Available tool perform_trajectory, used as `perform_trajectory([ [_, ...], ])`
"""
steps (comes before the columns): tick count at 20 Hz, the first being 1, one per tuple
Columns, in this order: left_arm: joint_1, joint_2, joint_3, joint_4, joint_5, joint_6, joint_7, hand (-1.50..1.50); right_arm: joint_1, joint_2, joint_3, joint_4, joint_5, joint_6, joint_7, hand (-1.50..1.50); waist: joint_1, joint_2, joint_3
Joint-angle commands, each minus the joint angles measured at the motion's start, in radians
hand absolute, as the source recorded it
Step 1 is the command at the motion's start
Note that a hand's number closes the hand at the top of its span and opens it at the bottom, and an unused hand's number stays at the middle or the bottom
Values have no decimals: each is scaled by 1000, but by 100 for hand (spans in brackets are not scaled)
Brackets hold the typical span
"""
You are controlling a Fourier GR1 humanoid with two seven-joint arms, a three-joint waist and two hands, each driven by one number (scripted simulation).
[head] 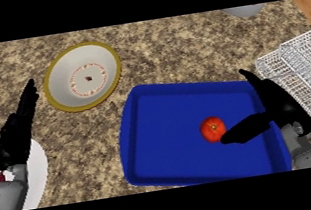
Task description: Pick the tomato from the tray and place it in the tiered basket
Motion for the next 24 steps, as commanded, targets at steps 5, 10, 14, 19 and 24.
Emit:
perform_trajectory([
  [5,4,6,17,-38,-19,-34,25,0,20,85,80,70,81,22,123,-150,-3,-2,1],
  [10,-1,-26,58,18,-28,-38,-8,0,34,106,90,15,133,58,142,-150,-11,-1,0],
  [14,-52,-44,62,78,-44,-34,-7,0,26,82,95,83,193,75,102,-150,-14,1,0],
  [19,76,-53,43,-62,-45,-57,-10,0,5,127,107,6,243,124,207,-150,-5,-2,0],
  [24,-1,-66,70,11,-63,-62,-2,0,45,186,131,17,303,114,195,-150,-10,-1,0],
])
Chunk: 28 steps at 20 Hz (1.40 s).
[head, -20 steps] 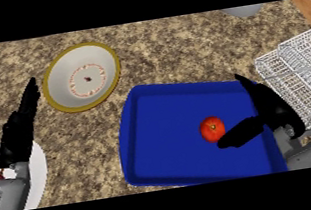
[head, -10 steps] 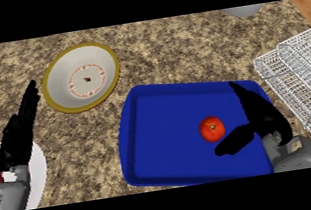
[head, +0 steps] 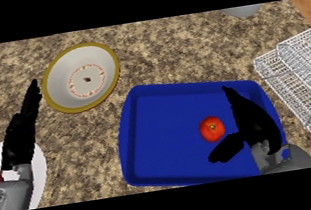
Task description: Pick the tomato from the tray and place it in the tiered basket
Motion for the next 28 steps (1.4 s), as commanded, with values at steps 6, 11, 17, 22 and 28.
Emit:
perform_trajectory([
  [6,25,-23,10,-7,-23,-16,-16,0,-37,111,-30,93,54,51,145,-150,4,0,0],
  [11,31,3,42,-6,-20,-62,-25,0,43,135,-31,55,90,43,117,-150,1,-1,0],
  [17,43,-6,63,-55,-29,-77,1,0,37,195,-49,186,143,21,35,-150,5,0,0],
  [22,31,-14,77,-125,-50,-83,84,0,-14,219,-132,359,135,2,-108,-150,8,1,1],
  [28,47,-30,120,-69,-52,-118,6,0,-95,251,-147,419,100,3,-72,-150,7,1,1],
])
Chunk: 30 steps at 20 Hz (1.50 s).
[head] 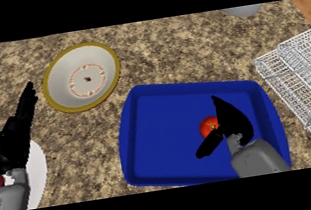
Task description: Pick the tomato from the tray and place it in the tiered basket
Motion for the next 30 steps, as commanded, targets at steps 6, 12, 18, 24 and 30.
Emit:
perform_trajectory([
  [6,-20,-45,-25,12,-42,10,6,0,-78,-37,39,172,-22,152,-122,150,9,2,1],
  [12,-46,-4,54,79,-1,-52,-37,0,-61,33,27,88,-9,47,-60,150,-4,0,0],
  [18,2,-58,7,-25,-42,-20,14,0,1,35,64,-131,-34,-9,61,150,-3,-3,0],
  [24,-43,-47,12,16,-43,-27,-22,0,-294,-7,-245,85,187,-254,181,150,35,20,-3],
  [30,-57,-32,13,14,-38,-47,-9,0,-463,-129,-392,158,447,-431,271,150,66,25,-6],
])
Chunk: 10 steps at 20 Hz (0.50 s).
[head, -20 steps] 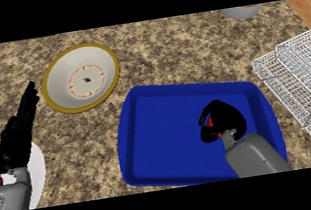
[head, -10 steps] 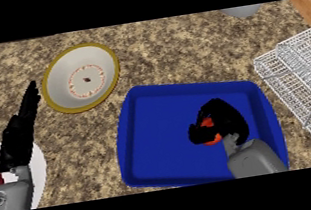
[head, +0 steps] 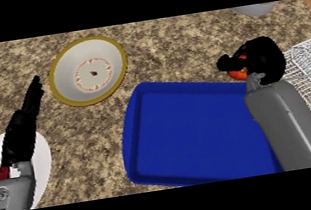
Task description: Pick the tomato from the tray and place it in the tiered basket
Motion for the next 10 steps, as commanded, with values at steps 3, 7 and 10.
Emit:
perform_trajectory([
  [3,-22,1,-17,-10,-1,-17,-2,0,-211,-124,-113,116,309,-178,217,150,37,5,-3],
  [7,-30,-10,-22,5,-4,-14,1,0,-352,-174,-156,196,491,-176,264,150,51,8,-2],
  [10,-62,-21,-29,26,-23,4,21,0,-439,-160,-160,262,630,-133,332,150,32,4,-1],
])
